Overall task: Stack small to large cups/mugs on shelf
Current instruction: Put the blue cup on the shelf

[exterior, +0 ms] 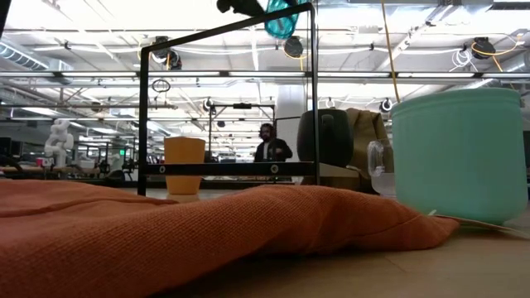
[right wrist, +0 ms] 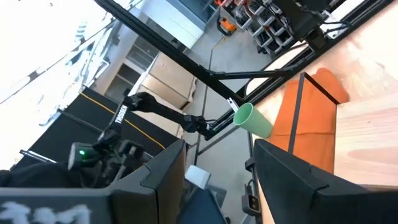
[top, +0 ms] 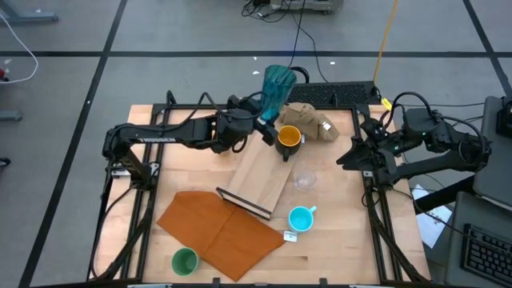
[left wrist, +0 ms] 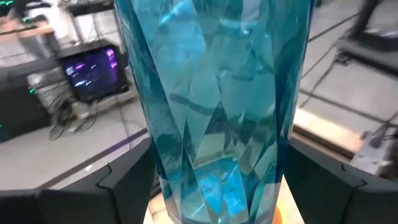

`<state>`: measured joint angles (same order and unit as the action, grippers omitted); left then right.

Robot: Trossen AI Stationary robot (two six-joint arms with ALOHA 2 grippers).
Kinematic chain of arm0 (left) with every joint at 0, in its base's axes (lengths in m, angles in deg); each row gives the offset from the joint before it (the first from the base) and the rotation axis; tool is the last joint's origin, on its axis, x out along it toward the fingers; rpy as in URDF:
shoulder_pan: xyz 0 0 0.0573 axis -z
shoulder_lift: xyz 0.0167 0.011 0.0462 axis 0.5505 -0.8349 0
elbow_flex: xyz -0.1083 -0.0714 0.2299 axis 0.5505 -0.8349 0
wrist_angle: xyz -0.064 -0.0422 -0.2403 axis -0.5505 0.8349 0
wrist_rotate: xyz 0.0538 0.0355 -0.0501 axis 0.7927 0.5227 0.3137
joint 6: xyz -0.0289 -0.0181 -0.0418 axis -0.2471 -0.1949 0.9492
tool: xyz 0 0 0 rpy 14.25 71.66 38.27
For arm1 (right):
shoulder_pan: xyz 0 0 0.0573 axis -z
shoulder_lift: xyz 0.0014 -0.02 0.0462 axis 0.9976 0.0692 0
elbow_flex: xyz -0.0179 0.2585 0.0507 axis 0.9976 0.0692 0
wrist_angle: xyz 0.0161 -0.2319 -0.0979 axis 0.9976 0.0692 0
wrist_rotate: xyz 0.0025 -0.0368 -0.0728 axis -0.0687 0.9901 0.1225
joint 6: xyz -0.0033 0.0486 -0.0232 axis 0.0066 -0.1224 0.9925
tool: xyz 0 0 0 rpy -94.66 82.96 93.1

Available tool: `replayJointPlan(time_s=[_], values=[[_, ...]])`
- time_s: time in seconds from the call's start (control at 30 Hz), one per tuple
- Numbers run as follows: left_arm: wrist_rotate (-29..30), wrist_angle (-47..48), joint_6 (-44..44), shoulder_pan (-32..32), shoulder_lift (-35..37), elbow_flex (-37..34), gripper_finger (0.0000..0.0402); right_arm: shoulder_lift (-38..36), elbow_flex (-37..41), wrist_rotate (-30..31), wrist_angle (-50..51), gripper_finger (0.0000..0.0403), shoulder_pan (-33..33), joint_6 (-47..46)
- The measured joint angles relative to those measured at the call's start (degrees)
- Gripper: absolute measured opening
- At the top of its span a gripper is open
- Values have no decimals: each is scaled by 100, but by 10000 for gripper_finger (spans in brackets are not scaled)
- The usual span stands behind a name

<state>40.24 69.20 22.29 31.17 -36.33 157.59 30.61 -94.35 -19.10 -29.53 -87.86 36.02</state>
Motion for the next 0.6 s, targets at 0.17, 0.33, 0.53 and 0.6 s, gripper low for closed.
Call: replayJointPlan(time_s=[0.17,0.33,0.53,0.6], values=[[42,161,-2,-28,23,-7,304,0,-1,0,171,180,0,167],[162,175,59,-114,67,-118,304,-4,0,-4,269,180,0,180],[57,103,289,-180,209,-419,304,-44,0,-14,499,180,0,272],[63,-290,82,-131,348,-385,304,-70,0,-26,507,180,-2,316]])
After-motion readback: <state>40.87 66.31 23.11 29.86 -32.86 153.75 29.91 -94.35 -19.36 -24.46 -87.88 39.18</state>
